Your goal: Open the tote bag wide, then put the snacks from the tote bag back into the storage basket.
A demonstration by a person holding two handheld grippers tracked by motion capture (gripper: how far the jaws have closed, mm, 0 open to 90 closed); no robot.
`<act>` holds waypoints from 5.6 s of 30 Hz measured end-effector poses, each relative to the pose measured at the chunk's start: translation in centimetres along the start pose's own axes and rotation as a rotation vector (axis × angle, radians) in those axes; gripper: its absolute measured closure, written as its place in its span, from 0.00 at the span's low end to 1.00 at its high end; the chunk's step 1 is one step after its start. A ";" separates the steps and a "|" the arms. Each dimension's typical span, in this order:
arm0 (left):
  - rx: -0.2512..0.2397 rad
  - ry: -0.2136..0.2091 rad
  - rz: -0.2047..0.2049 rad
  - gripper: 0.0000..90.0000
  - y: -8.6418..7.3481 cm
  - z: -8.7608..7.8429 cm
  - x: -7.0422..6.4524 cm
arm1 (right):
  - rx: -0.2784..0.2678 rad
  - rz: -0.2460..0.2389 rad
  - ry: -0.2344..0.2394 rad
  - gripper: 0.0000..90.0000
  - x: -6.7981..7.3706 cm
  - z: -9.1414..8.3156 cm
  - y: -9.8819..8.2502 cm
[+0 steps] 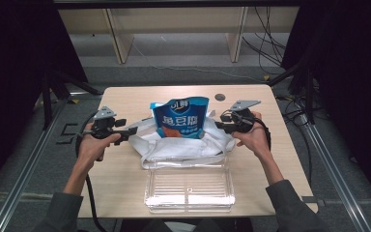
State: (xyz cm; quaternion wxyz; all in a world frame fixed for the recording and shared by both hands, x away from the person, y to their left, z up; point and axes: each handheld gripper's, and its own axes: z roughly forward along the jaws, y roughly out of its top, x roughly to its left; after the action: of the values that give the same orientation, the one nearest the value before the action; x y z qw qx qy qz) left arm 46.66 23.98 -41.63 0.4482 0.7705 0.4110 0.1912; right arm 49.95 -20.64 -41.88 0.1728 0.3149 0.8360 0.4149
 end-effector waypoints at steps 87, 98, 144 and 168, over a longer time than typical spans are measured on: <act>0.065 0.091 0.012 0.26 -12.4 -4.5 -7.7 | 0.042 -0.057 0.034 0.41 2.6 -2.6 0.9; 0.060 0.086 0.035 0.20 -12.4 -4.4 -7.9 | 0.027 -0.085 0.021 0.36 2.9 -3.7 1.9; 0.067 0.095 0.026 0.20 -12.8 -4.8 -7.6 | 0.262 -0.405 0.117 0.60 6.9 0.5 17.8; 0.114 0.087 0.085 0.20 -12.8 -5.0 -7.3 | 0.385 -0.460 0.128 0.86 7.4 3.6 18.7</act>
State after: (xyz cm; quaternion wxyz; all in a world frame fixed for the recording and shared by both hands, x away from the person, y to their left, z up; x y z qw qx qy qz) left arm 33.13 24.08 -49.33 0.3769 0.8023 0.4074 0.2198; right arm 53.61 -5.06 -29.17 0.1465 0.1176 0.9577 0.2178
